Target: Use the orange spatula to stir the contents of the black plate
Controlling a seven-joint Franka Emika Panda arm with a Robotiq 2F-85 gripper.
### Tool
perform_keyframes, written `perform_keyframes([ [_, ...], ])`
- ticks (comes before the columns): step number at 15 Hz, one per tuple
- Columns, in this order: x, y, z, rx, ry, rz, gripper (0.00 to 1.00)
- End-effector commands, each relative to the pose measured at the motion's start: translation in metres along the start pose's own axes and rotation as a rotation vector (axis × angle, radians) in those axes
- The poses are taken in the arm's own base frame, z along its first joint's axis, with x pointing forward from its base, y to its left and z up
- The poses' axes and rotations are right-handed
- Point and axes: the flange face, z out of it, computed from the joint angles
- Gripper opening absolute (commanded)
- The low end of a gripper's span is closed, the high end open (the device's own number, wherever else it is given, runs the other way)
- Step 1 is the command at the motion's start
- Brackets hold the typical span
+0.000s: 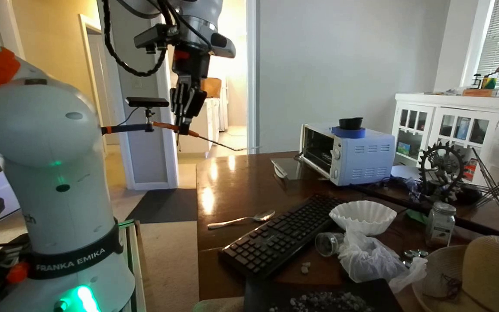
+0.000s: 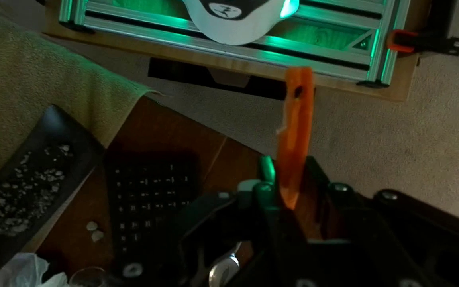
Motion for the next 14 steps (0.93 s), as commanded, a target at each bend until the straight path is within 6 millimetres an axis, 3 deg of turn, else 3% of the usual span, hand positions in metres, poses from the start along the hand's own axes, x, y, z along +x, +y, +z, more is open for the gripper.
perform_keyframes([
  [1, 0.037, -0.044, 0.026, 0.007, 0.013, 0.116, 0.05],
  [8, 0.1, -0.09, 0.086, 0.044, 0.094, 0.277, 0.05],
  [14, 0.136, -0.105, 0.143, 0.05, 0.137, 0.337, 0.05],
])
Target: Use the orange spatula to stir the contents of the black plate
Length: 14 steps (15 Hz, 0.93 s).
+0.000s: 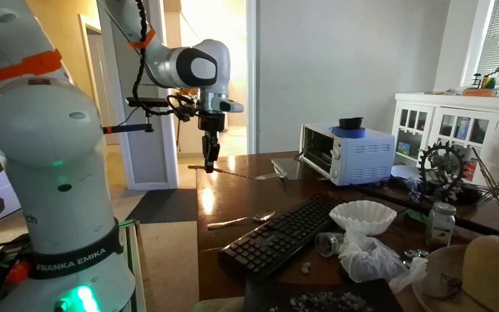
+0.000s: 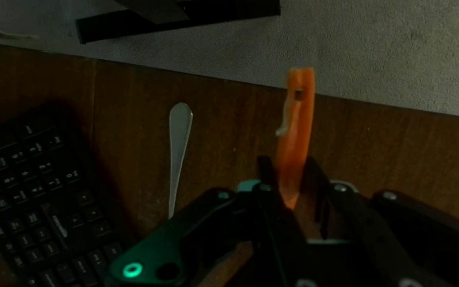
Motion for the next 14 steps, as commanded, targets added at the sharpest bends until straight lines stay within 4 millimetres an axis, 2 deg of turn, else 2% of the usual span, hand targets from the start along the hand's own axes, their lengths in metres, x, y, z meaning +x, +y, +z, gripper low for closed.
perform_keyframes([
  [1, 0.009, -0.014, 0.044, -0.001, 0.011, 0.045, 0.05],
  [4, 0.017, -0.015, 0.072, 0.0, 0.024, 0.082, 0.05],
  [7, 0.024, -0.012, 0.09, -0.002, 0.044, 0.112, 0.05],
  [10, 0.029, -0.008, 0.099, -0.004, 0.06, 0.129, 0.05],
  [14, 0.035, -0.004, 0.101, 0.0, 0.083, 0.144, 0.05],
])
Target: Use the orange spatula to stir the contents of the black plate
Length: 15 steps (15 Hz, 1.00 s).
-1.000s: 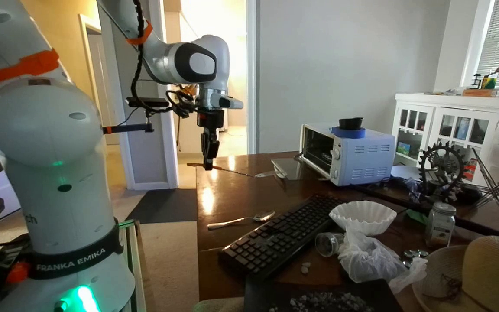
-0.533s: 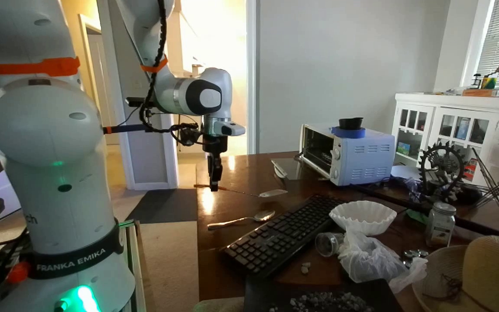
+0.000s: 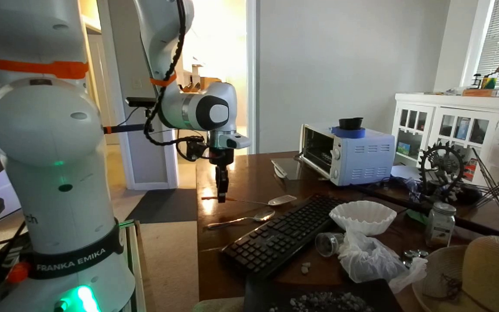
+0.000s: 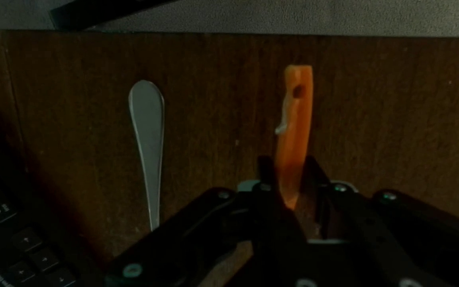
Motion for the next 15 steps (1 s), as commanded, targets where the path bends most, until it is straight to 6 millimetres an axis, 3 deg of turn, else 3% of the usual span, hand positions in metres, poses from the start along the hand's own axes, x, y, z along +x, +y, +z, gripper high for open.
perform_keyframes([
  [1, 0.002, -0.003, 0.004, 0.008, 0.032, 0.013, 0.05],
  [14, -0.007, -0.015, 0.015, -0.027, 0.138, -0.013, 0.05],
  [15, -0.008, -0.016, 0.018, -0.025, 0.124, -0.01, 0.47],
])
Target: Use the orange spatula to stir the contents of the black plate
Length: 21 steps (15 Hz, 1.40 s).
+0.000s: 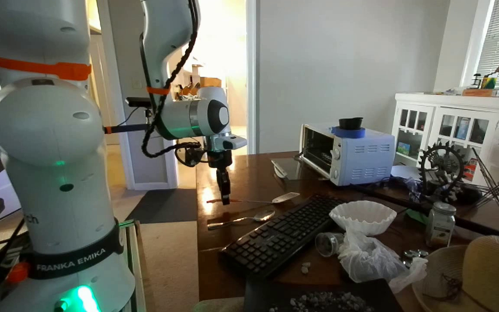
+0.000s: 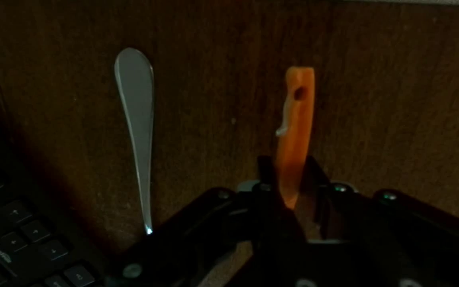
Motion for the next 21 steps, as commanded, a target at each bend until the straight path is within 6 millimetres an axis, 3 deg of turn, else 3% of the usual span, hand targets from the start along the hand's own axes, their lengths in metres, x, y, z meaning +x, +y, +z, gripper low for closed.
perform_keyframes([
  [1, -0.002, -0.004, 0.007, 0.019, -0.013, 0.014, 0.48],
  [6, 0.006, -0.004, -0.012, 0.039, -0.015, 0.046, 0.84],
  [8, 0.001, -0.001, -0.019, 0.044, -0.074, 0.07, 0.98],
  [10, -0.001, 0.005, -0.028, 0.029, -0.154, 0.096, 1.0],
  [12, -0.004, 0.02, -0.053, 0.022, -0.239, 0.127, 1.0],
  [20, 0.011, 0.119, -0.153, -0.017, -0.331, 0.231, 1.0],
  [21, 0.019, 0.095, -0.131, -0.036, -0.333, 0.227, 1.0],
])
